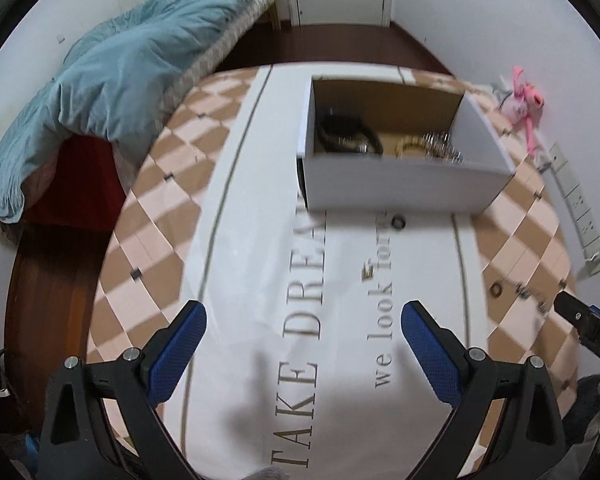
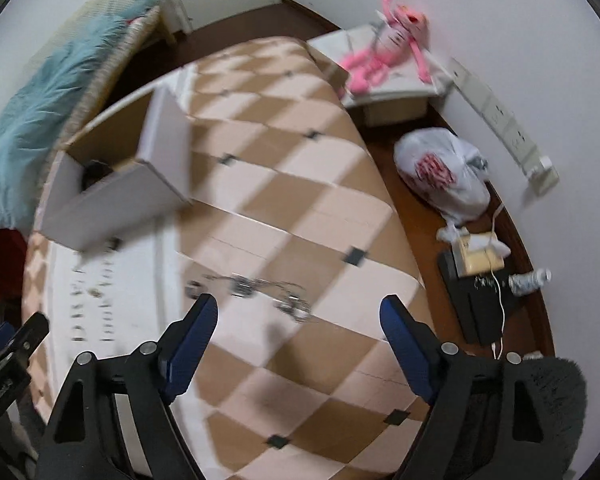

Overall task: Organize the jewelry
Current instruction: 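Grasp the silver pendant chain with the right tool while the left tool grasps a small silver piece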

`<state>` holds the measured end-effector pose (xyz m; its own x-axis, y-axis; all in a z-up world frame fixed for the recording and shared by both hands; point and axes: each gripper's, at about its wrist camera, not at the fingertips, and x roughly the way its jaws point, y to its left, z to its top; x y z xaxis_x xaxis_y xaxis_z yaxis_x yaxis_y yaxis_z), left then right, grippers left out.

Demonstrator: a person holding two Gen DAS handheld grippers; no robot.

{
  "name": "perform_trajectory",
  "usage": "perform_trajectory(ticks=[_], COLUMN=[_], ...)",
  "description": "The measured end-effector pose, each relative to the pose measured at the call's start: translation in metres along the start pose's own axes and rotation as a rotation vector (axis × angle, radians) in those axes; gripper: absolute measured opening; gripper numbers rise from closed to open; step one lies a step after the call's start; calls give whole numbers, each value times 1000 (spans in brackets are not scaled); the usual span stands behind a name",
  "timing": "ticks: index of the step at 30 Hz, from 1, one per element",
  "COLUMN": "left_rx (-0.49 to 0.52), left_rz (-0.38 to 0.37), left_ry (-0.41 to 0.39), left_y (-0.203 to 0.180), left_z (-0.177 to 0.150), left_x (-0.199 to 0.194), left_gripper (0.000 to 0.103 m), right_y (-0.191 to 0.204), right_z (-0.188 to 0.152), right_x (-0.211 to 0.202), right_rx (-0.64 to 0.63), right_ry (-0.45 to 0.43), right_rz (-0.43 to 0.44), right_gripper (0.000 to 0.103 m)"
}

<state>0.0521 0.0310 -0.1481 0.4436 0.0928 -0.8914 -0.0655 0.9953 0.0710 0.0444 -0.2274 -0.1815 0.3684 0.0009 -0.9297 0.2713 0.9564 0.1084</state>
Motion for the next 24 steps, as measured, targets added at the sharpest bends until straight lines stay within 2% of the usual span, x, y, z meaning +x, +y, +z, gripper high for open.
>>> perform_trajectory(ticks=[5, 8, 10, 12, 15, 19, 24], left_rx=[-14, -12, -16, -17, -30, -38, -21], left_rz=[15, 38, 43, 53, 52, 15, -50], left_ry=[42, 59, 84, 96, 104, 81, 66], left_y=[2, 9, 17, 23, 30, 25, 3], left_z=[-14, -23, -31, -36, -40, -31, -16], left_x=[11, 17, 21, 23, 25, 25, 37], left_gripper=[100, 100, 100, 100, 100, 100, 99], right_y=[0, 13, 20, 24, 28, 30, 28], right_z=[-4, -6, -6, -7, -12, -23, -36], right_x=[22, 22, 21, 20, 18, 11, -1], right_rx=[-29, -91, -117, -125, -121, -94, -70], right_ry=[16, -24, -44, -47, -38, -13, -15], right_rz=[-7, -42, -51, -33, 10, 87, 114], right_gripper=[66, 55, 29, 12, 12, 12, 12])
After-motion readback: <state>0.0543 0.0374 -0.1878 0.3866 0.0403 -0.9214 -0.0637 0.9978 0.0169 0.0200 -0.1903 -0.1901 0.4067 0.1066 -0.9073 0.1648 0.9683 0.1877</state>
